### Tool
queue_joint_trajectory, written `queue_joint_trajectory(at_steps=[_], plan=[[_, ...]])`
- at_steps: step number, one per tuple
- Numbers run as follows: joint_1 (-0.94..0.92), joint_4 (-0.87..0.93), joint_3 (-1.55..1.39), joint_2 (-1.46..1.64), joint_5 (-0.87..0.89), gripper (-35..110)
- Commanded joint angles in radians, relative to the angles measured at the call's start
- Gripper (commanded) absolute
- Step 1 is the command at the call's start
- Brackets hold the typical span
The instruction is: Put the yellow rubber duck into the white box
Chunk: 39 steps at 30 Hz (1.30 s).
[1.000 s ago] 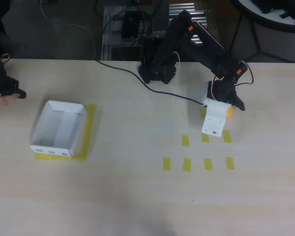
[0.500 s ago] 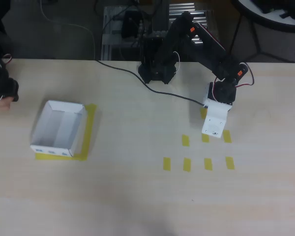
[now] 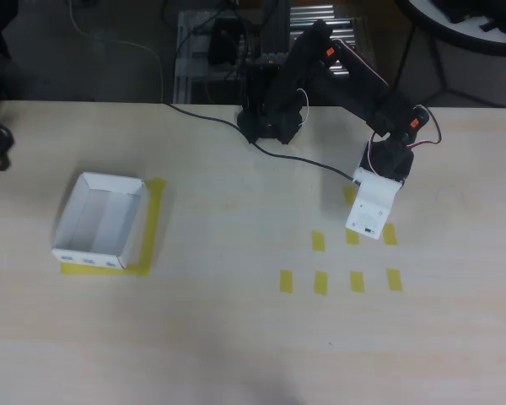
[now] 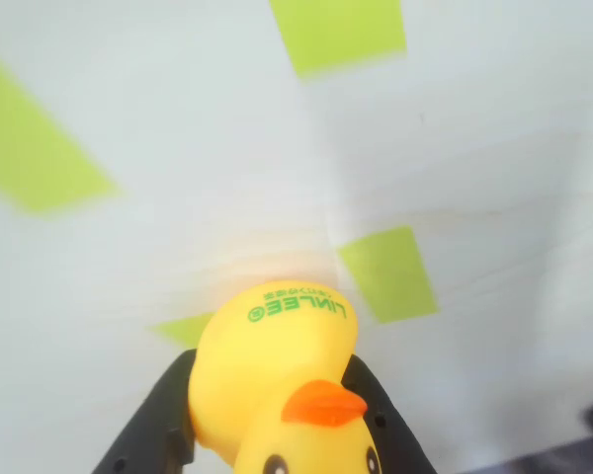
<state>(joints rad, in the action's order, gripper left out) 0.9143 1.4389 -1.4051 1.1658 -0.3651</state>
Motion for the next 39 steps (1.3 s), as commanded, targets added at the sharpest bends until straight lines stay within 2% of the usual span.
queue_joint_trajectory(at_steps=[1, 13, 28, 39], plan=[[-0.064, 0.025, 0.172, 0.229, 0.061, 0], [-0.327, -0.032, 0.172, 0.799, 0.178, 0], [-1.108, -0.423, -0.353, 1.378, 0.230, 0], [-1.542, -0.715, -0.696, 1.394, 0.212, 0]])
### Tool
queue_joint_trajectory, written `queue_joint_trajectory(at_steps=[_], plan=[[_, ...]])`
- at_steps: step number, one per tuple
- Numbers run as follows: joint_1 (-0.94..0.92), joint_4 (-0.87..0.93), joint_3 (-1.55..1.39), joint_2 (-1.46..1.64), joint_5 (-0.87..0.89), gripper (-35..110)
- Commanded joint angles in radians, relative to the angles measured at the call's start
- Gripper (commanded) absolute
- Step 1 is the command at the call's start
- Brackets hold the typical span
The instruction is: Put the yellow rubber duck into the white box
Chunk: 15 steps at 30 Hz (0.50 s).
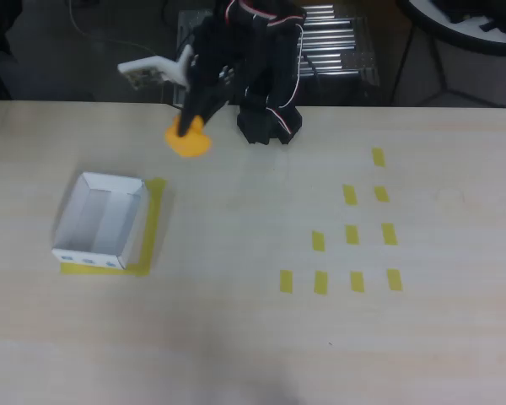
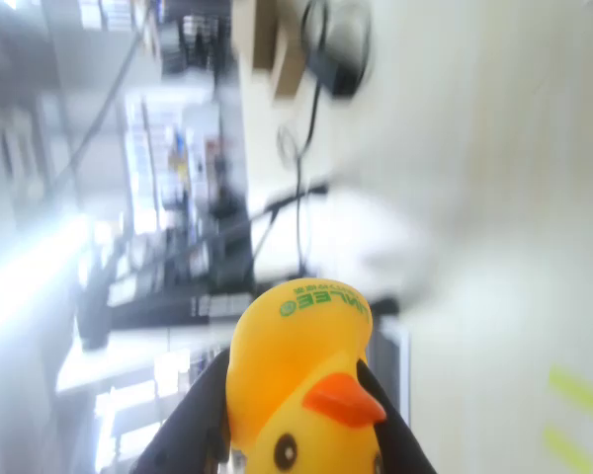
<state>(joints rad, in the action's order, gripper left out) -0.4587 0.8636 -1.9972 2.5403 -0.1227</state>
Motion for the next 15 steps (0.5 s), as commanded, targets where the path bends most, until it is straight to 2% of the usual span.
queue_joint_trajectory(at_steps=[1, 6, 9, 15], plan=[[-0.195, -0.179, -0.129, 0.003, -0.037, 0], [-0.291, -0.304, -0.184, -0.133, -0.078, 0], [-0.325, -0.278, -0.126, -0.256, -0.091, 3], [-0.365, -0.210, 0.017, -0.503, -0.173, 0]])
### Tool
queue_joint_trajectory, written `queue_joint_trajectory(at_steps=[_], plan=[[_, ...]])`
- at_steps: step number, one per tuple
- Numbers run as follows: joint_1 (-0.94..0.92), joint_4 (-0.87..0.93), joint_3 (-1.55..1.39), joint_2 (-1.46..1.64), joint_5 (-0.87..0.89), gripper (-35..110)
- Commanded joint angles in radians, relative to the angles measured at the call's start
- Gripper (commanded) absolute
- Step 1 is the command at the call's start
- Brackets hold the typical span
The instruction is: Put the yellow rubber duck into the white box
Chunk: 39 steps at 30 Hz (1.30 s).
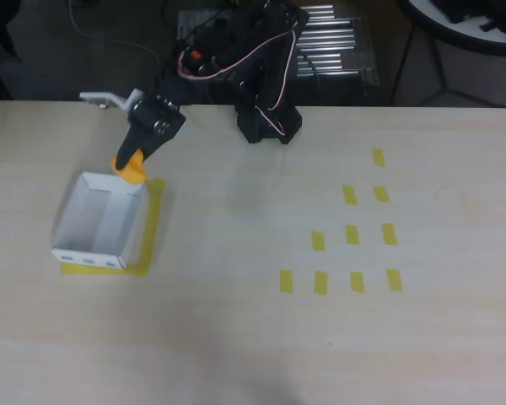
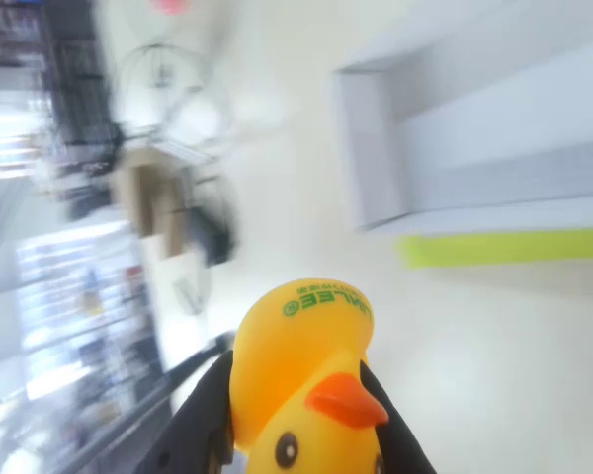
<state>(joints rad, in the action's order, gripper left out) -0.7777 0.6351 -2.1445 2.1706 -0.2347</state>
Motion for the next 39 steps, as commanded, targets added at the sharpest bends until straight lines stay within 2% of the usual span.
queue_joint_trajectory(at_steps=[1, 10, 27, 29, 34, 39], plan=[[-0.052, 0.018, 0.186, -0.175, -0.063, 0], [-0.117, 0.029, 0.376, -0.446, -0.063, 0], [-0.178, -0.092, 0.426, -0.655, -0.135, 0], [-0.178, -0.092, 0.433, -0.663, -0.127, 3], [-0.167, -0.092, 0.449, -0.658, -0.107, 22], [-0.155, -0.091, 0.483, -0.657, -0.083, 27]])
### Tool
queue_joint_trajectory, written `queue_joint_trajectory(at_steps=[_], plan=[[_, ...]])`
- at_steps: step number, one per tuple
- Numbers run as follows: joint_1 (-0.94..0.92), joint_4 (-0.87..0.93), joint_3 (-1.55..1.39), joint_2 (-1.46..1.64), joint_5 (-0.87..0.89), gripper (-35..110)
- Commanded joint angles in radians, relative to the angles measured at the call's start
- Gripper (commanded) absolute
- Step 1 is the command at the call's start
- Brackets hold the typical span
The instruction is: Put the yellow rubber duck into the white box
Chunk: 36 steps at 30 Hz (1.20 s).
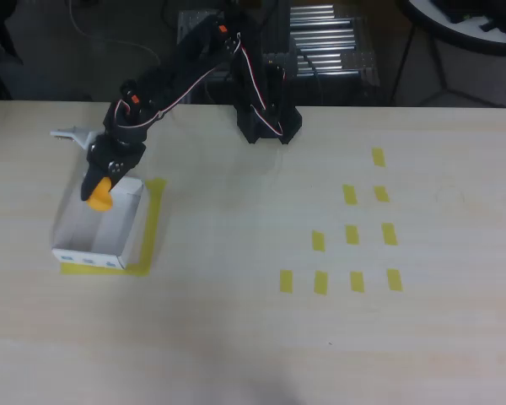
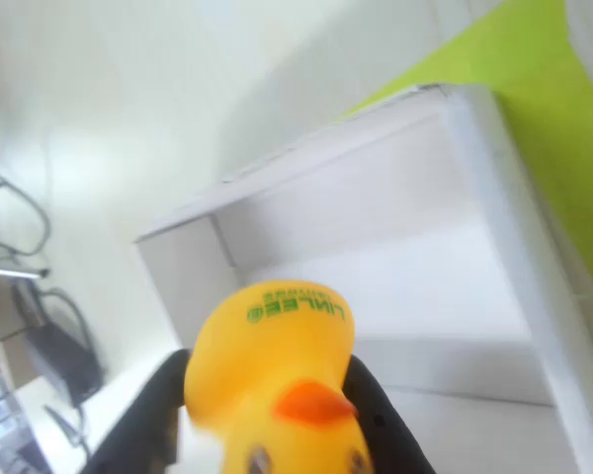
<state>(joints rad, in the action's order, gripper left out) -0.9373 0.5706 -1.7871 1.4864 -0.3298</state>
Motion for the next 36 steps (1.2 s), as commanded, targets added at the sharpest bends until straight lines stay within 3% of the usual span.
queue_joint_trajectory(at_steps=[1, 14, 17, 18, 27, 36], plan=[[0.006, -0.028, 0.129, 0.028, 0.012, 28], [0.049, -0.055, 0.104, 0.078, 0.018, 28], [0.094, -0.051, 0.078, 0.176, 0.020, 13], [0.110, -0.051, 0.064, 0.221, 0.037, 0], [0.420, 0.080, -0.106, 0.750, 0.094, 0], [0.828, 0.187, -0.692, 1.466, 0.287, 0]])
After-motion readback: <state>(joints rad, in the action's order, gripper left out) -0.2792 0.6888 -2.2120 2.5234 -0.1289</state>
